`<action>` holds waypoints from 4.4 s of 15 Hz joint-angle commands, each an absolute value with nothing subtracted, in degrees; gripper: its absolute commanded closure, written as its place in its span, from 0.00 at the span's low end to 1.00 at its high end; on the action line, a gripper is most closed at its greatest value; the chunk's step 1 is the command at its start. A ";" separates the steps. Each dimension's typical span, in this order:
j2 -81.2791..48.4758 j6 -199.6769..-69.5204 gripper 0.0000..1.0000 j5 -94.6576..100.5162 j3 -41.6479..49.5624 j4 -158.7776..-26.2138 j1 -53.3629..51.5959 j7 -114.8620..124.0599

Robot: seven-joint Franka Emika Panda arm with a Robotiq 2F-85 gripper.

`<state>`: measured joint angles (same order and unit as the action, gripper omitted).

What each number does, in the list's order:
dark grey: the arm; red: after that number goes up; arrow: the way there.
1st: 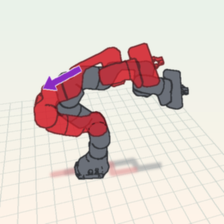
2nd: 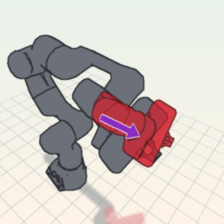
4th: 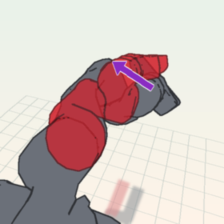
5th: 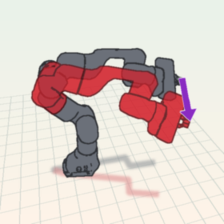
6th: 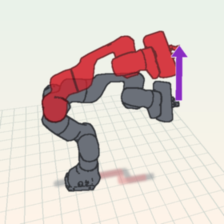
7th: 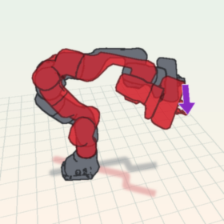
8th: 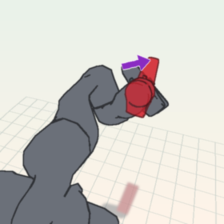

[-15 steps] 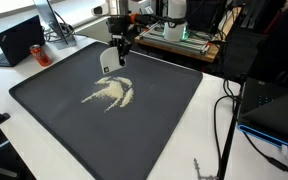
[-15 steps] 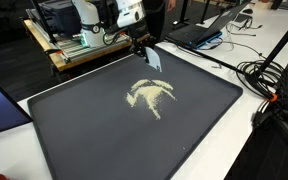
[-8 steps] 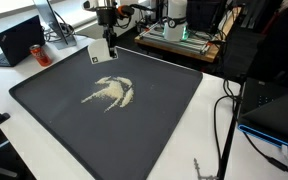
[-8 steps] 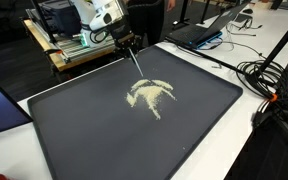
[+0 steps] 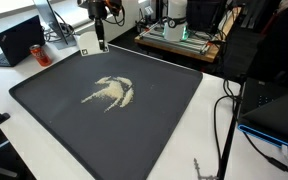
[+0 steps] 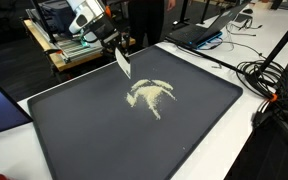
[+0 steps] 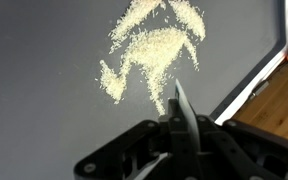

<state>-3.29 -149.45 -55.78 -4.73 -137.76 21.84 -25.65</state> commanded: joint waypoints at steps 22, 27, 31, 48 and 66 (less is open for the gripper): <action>-17.82 -119.79 0.99 -79.26 12.85 -131.96 19.99 -50.66; -20.67 -118.90 0.99 -81.46 14.03 -130.78 19.56 -53.27; -23.31 -121.19 0.99 -77.62 14.53 -126.21 18.31 -50.78; -35.10 -119.10 0.99 -38.78 9.40 -96.91 18.69 -40.93; -31.58 -118.52 0.99 -16.76 1.11 -93.44 15.13 -43.12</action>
